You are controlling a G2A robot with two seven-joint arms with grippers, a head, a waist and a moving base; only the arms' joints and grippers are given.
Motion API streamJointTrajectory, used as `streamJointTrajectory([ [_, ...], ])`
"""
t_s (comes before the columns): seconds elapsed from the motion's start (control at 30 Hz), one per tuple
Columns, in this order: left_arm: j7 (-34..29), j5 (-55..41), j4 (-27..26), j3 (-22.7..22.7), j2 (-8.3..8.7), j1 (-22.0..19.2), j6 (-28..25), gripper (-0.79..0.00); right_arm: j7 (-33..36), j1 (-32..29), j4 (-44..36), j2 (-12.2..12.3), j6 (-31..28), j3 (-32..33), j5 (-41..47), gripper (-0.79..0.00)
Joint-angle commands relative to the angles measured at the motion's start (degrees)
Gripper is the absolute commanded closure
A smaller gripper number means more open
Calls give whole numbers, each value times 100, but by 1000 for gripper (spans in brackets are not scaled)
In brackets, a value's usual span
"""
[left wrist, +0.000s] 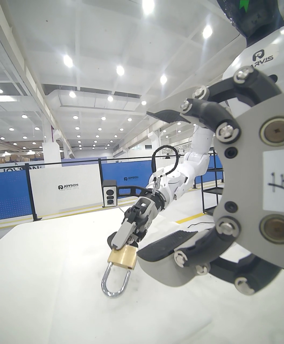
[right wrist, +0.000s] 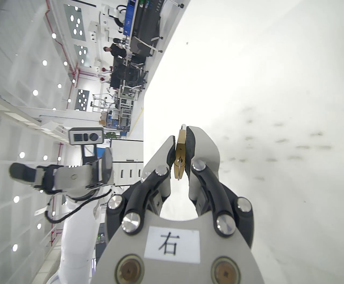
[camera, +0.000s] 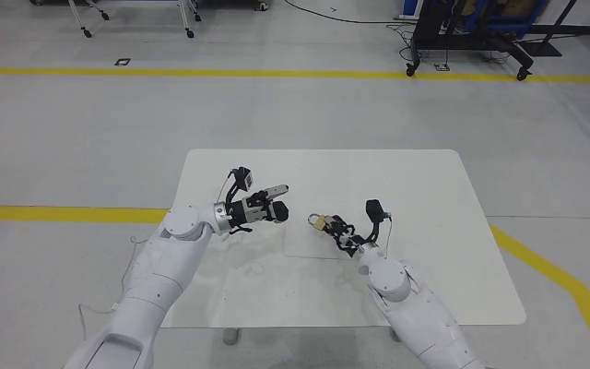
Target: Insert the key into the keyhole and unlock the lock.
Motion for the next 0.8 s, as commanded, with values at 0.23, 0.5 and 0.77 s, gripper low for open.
streamJointTrajectory([
  [0.23, 43, 26, 30, 32, -3, -32, 107, -785, 98, -323, -464, 95, -33, 583, 209, -785],
  [0.5, 16, 62, 14, -8, 17, -48, 26, -785, 659, -994, -1377, 225, -1318, 1597, 1270, -785],
  [0.77, 191, 349, -88, -133, 80, -22, -248, -785, 389, -1480, -1934, 281, -2162, 2312, 1557, -785],
])
